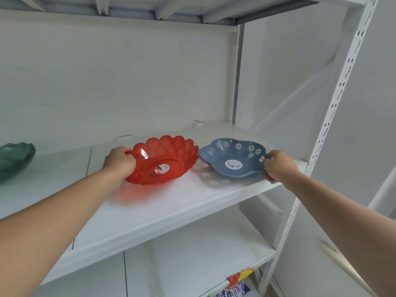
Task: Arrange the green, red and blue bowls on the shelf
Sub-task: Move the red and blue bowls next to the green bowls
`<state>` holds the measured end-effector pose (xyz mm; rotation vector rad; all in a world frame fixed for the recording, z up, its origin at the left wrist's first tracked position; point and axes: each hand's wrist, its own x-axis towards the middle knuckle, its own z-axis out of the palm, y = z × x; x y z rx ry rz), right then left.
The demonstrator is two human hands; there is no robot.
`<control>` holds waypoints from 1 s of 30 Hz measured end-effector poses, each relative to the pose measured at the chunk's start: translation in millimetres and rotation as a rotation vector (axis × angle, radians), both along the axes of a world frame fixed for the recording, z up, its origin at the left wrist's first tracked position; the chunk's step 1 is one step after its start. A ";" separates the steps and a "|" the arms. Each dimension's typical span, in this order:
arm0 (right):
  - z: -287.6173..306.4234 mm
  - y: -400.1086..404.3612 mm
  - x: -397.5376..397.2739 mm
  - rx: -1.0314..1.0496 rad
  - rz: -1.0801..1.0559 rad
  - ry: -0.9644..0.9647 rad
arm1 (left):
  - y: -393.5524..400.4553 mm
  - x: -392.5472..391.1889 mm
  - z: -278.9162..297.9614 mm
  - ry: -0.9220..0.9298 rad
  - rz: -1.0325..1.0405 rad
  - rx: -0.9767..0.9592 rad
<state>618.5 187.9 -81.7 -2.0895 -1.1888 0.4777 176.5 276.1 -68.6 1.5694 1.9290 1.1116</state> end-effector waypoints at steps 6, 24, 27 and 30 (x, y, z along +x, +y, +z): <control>7.9 8.1 -1.7 0.158 -0.076 0.228 | 0.8 -10.6 22.5 0.025 -0.031 0.006; 14.7 25.3 -114.6 0.224 0.246 0.290 | -87.4 -157.8 38.1 -0.114 0.213 0.030; 12.5 26.1 -166.5 0.207 0.315 0.317 | -124.4 -204.8 36.4 -0.160 0.315 0.030; 11.5 18.4 -225.4 0.194 0.385 0.332 | -158.1 -259.4 39.8 -0.161 0.382 0.034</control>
